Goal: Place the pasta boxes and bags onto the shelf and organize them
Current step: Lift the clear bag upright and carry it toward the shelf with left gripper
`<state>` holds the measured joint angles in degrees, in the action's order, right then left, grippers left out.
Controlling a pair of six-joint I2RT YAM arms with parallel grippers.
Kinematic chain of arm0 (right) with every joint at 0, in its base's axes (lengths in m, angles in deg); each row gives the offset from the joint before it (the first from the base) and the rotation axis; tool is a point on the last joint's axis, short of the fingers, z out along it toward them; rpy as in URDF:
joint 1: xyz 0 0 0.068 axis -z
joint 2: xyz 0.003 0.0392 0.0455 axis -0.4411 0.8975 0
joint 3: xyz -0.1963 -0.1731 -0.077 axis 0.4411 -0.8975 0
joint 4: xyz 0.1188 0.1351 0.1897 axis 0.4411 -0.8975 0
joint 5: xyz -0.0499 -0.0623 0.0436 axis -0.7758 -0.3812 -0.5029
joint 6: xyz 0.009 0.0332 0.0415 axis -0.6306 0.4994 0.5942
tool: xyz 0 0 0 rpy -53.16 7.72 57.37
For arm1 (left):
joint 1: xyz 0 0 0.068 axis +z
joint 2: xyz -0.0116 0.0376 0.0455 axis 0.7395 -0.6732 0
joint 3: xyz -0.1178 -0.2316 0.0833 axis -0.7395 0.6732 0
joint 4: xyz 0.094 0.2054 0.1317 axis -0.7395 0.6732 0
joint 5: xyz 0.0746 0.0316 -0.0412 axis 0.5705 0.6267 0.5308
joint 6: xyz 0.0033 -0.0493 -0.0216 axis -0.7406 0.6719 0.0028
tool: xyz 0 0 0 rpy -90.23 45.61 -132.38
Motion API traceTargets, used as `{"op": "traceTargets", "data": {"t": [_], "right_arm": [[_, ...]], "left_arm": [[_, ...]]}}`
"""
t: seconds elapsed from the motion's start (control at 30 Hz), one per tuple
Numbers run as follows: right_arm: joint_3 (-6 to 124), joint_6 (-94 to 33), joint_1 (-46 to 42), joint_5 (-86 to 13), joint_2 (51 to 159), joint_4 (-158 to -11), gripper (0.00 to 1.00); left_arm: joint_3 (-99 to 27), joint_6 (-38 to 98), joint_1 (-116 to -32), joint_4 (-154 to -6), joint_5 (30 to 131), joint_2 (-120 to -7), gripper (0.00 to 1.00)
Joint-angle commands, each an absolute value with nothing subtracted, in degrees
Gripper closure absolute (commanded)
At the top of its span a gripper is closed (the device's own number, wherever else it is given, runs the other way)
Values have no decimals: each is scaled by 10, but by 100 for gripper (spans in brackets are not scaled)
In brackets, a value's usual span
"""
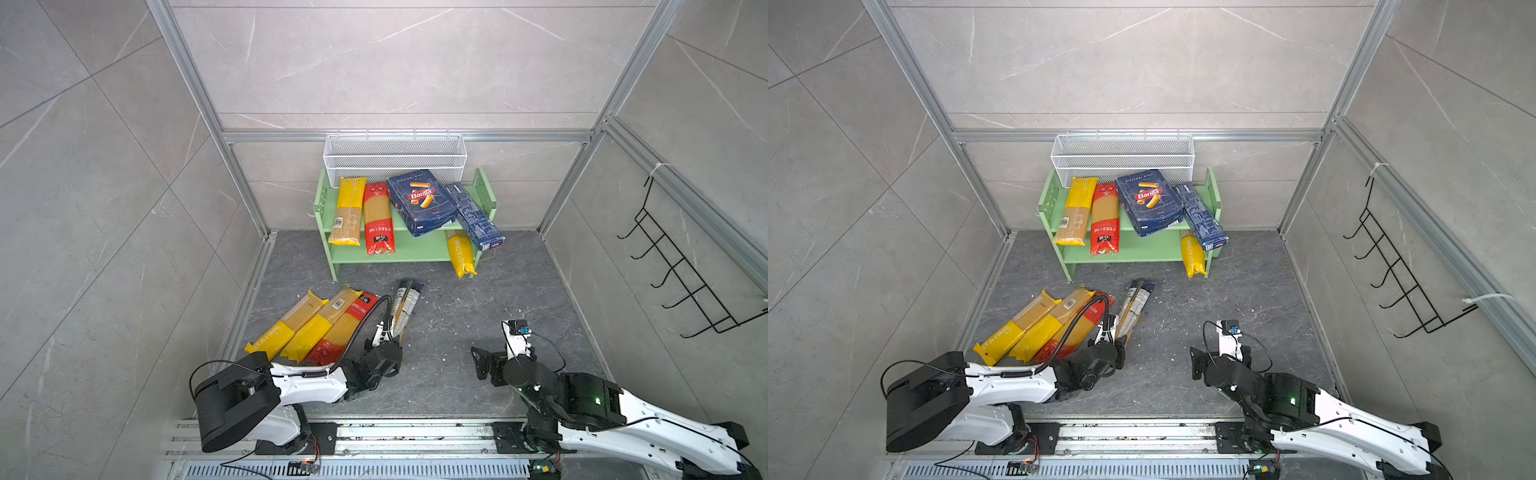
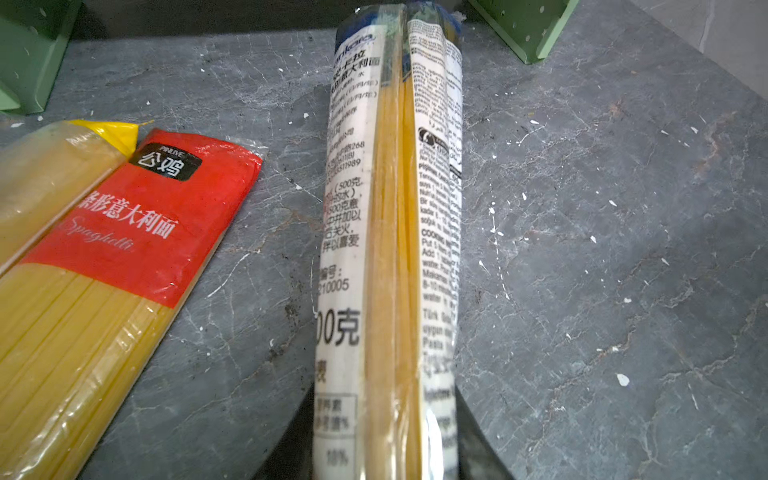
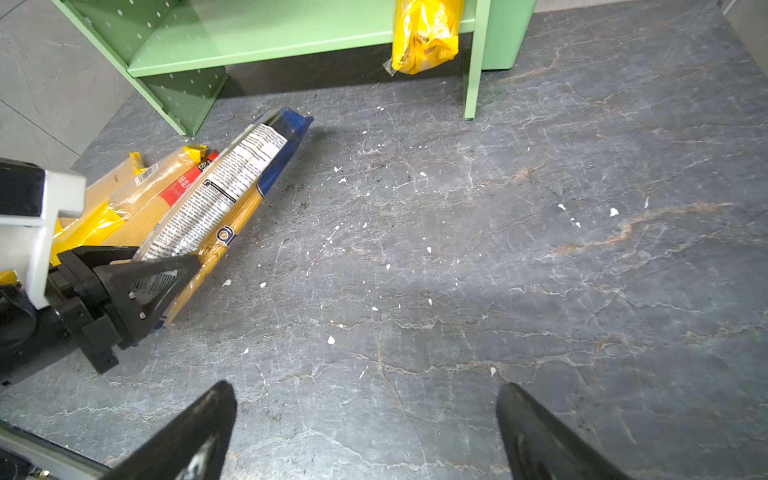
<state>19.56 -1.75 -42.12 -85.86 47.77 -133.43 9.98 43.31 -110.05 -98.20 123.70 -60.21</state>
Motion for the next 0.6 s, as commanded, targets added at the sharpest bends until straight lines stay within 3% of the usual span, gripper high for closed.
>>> {"op": "traceTargets", "data": {"t": [0.0, 0.57], "right_arm": [[200, -14, -424, -878, 468, -1348, 0], [220, -16, -425, -907, 448, -1382, 0]], "left_arm": [[55, 401, -1088, -1127, 1268, -593, 100], [-107, 407, -1008, -1223, 1171, -729, 100]]}}
